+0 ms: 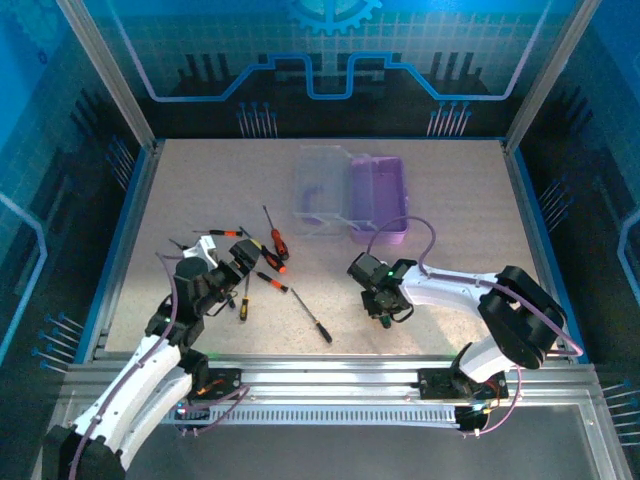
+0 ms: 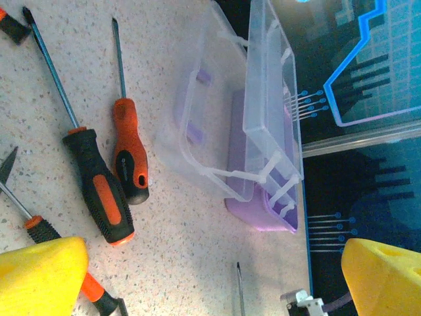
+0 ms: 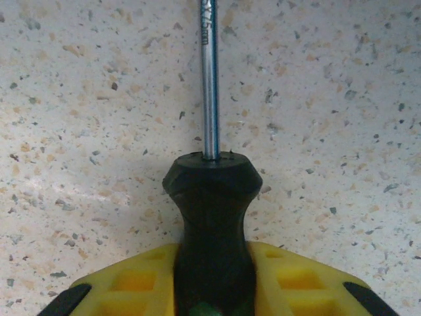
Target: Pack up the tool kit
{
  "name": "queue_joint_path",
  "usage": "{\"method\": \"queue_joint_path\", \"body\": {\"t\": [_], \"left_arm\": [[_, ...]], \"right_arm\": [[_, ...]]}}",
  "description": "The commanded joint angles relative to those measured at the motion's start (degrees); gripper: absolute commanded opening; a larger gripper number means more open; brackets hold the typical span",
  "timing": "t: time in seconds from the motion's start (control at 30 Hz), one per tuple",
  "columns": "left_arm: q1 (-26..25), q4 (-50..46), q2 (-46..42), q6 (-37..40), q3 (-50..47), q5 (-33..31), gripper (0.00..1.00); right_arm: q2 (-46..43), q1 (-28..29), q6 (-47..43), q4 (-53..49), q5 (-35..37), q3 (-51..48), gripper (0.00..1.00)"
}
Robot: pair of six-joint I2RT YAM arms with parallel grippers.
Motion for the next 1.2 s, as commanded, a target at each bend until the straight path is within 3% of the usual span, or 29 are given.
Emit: {"method": "queue_joint_path", "body": {"t": [0.0, 0.23, 0.43, 0.63, 0.97, 1.17], "left_arm": [[-0.4, -5.7, -1.9, 1.4, 3.1, -2.1, 0.99], [-0.4, -9.9, -4.1, -0.9, 2.2, -2.8, 0.99], [-0.4, -9.9, -4.9, -6.3, -0.6, -2.1, 0.99], [-0.4, -4.4, -5.3, -11.4, -6.5, -2.8, 0.99], [-0.4, -2.7, -5.4, -10.4, -6.4, -3.2, 0.99], [-0.4, -2.6, -5.6, -10.9, -6.4, -2.5, 0.99]], "right_arm": [[-2.0, 2.0, 1.6, 0.0, 2.3, -0.9, 0.25], [-9.2, 2.1, 0.0, -2.8, 4.2, 0.6, 0.22], [-11.2, 0.9, -4.5, -7.7, 6.5, 8.3, 0.22], [-9.0, -3.7, -11.4, -9.4, 6.9, 18.7, 0.20], [-1.9, -13.9, -16.1, -7.0, 3.2, 31.6, 0.19], [4.9, -19.2, -19.2, -3.6, 8.4, 37.6, 0.17]]}}
